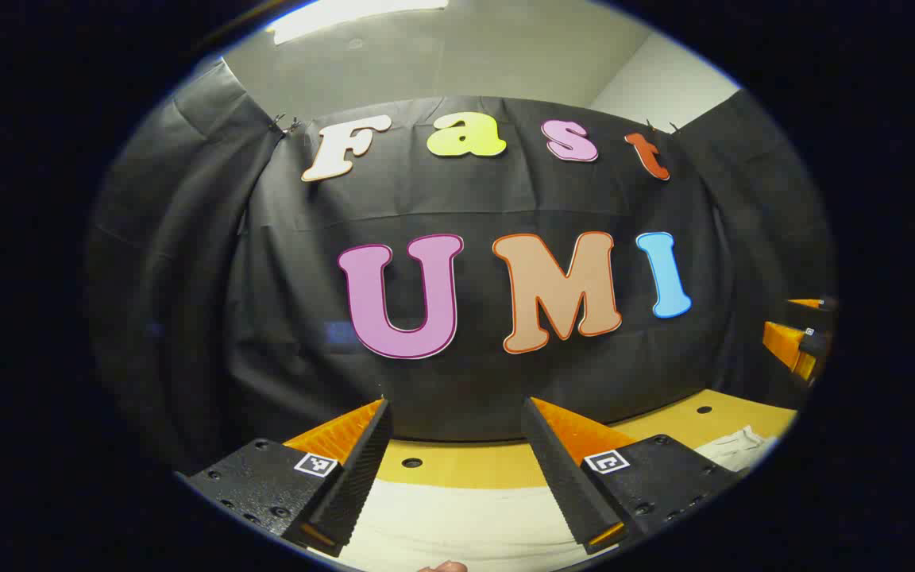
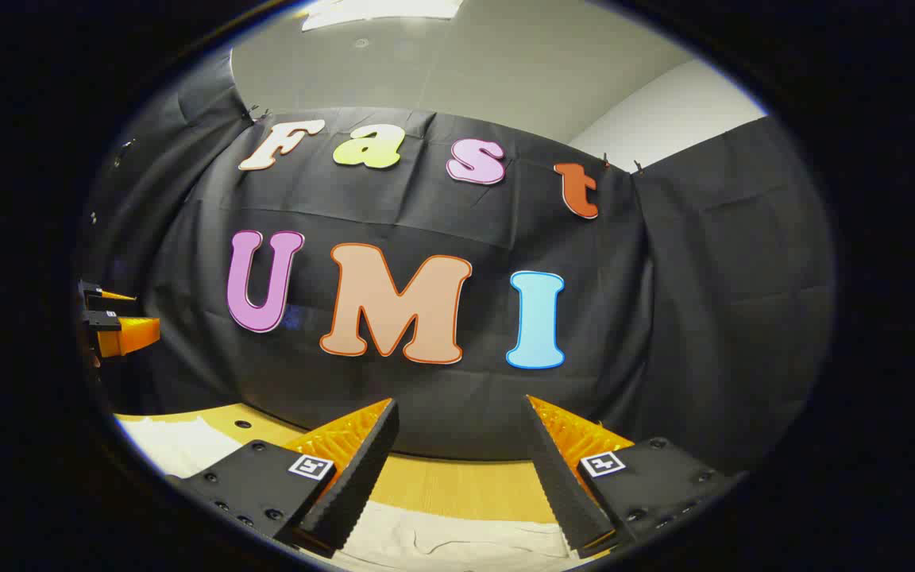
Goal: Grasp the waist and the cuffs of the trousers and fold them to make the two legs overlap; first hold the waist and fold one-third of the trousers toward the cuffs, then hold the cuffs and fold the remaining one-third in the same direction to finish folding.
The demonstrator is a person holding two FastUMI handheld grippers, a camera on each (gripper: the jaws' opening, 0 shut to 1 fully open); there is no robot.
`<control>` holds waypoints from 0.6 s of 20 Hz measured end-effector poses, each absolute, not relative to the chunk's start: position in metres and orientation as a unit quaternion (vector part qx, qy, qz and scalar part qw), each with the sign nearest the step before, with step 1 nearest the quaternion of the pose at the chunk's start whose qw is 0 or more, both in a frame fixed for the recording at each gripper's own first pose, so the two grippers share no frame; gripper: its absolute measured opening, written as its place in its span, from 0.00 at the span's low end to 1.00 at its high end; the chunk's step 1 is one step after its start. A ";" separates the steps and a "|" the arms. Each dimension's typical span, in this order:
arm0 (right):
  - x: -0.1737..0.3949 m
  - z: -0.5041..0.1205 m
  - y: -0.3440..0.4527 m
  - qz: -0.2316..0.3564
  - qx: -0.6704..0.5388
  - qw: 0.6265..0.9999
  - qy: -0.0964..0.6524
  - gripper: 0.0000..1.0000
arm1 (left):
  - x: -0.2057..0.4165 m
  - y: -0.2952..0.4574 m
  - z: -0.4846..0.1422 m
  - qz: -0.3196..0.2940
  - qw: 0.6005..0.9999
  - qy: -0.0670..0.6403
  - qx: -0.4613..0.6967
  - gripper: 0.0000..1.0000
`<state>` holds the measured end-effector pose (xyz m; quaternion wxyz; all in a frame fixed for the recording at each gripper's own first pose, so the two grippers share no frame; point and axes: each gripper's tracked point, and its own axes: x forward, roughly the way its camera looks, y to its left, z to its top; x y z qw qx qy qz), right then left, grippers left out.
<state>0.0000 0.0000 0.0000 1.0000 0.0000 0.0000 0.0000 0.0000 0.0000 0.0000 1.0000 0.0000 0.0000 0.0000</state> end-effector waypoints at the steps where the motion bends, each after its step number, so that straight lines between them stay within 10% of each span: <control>1: 0.001 -0.002 -0.003 -0.002 -0.002 1.000 0.003 0.97 | 0.001 -0.001 -0.002 -0.001 1.000 0.002 0.001 0.99; 12: -0.010 -0.008 -0.030 -0.012 -0.008 0.999 0.029 0.96 | 0.005 -0.012 0.000 -0.006 1.000 0.001 -0.006 0.96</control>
